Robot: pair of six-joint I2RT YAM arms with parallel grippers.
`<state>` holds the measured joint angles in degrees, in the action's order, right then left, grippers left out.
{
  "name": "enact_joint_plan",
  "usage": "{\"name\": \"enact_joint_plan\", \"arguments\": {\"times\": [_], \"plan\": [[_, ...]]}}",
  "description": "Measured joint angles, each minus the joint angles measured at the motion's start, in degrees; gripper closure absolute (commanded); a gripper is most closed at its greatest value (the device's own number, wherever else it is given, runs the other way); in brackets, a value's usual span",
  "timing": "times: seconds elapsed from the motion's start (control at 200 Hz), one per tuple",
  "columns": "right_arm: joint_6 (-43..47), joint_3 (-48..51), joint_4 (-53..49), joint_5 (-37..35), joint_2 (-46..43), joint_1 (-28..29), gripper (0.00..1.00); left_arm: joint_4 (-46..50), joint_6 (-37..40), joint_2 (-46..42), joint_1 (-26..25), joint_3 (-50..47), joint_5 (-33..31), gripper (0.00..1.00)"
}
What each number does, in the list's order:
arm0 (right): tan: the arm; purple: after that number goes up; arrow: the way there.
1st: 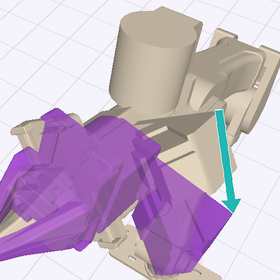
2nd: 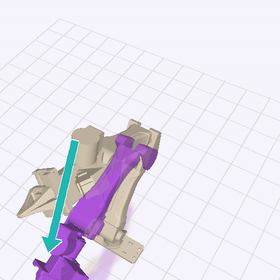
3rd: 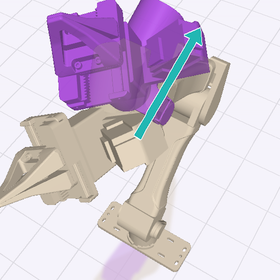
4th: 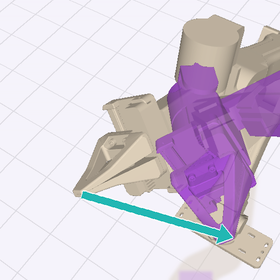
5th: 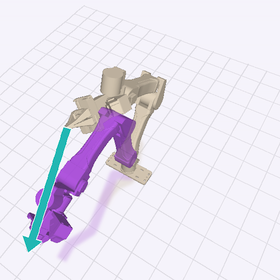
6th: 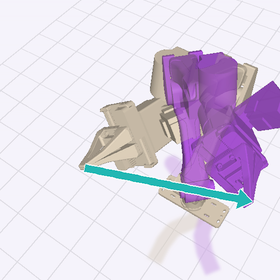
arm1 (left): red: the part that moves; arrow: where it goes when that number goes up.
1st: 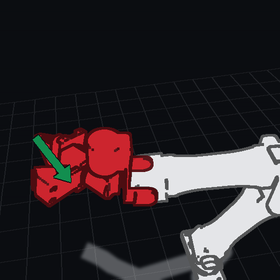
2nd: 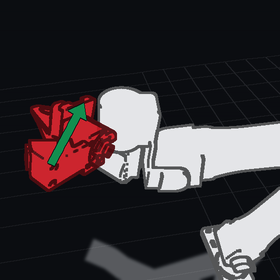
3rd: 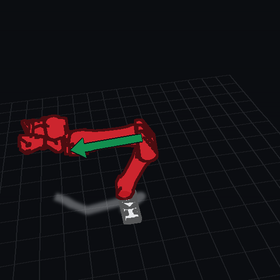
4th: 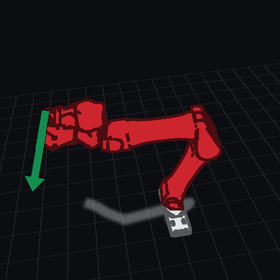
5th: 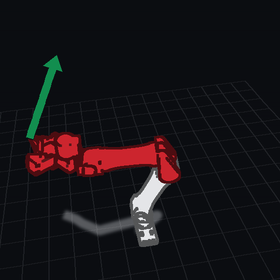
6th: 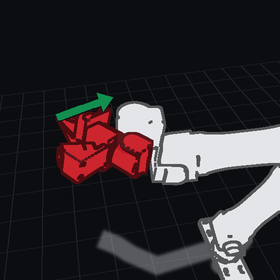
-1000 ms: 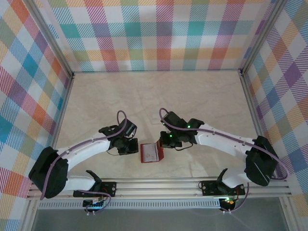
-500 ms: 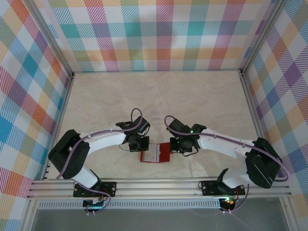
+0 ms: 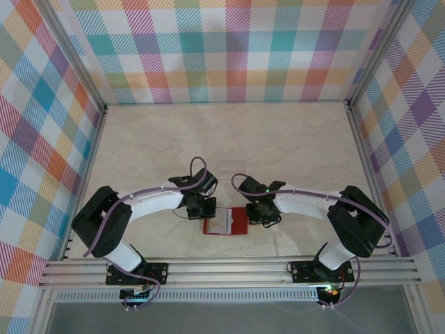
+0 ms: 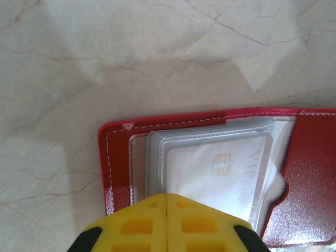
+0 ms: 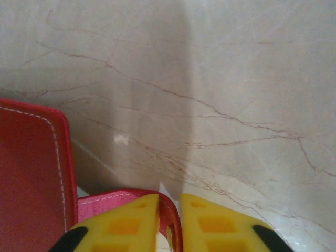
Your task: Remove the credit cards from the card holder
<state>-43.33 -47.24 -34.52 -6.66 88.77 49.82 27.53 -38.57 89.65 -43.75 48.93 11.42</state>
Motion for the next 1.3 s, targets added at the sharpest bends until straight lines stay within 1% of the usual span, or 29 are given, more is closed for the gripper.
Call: {"name": "enact_joint_plan", "arguments": {"times": [0.1,0.225,0.415,0.49,0.56,0.715,0.855,1.01,1.3], "plan": [[0.5,0.0,-0.8,-0.3,-0.5,0.0,0.63,1.1,-0.5,-1.4,0.0,-0.1,-0.6,0.92],[0.7,-0.4,-3.6,-0.7,-4.5,0.0,0.57,1.8,-0.9,-4.0,0.0,-0.1,-1.4,0.91],[0.7,-4.6,-6.8,-0.8,-10.8,0.0,0.57,2.5,-0.9,-5.2,0.0,-0.1,-2.1,0.93],[0.6,-5.7,-5.9,1.4,-11.9,0.0,0.57,2.5,-0.9,-5.2,0.0,-0.1,-2.1,0.93],[0.3,-5.7,-3.3,5.3,-12.1,-0.1,0.57,2.4,-0.9,-4.9,0.0,-0.1,-2.1,0.93],[-1.4,-4.9,4.4,14.4,-8.3,-0.2,0.59,2.1,-0.9,-4.6,0.0,-0.1,-1.9,0.93],[-2.6,-3.1,8.7,19.0,-2.0,-0.3,0.62,1.7,-1.3,-4.6,0.0,-0.2,-1.9,0.92],[-2.7,-2.6,9.6,19.2,2.7,-0.7,0.66,-0.5,-2.9,-4.8,0.2,-1.1,-1.9,0.93],[-1.7,-2.7,9.5,16.5,4.4,-1.5,0.68,-2.6,-5.2,-5.5,0.3,-2.8,-1.1,0.87]]}}
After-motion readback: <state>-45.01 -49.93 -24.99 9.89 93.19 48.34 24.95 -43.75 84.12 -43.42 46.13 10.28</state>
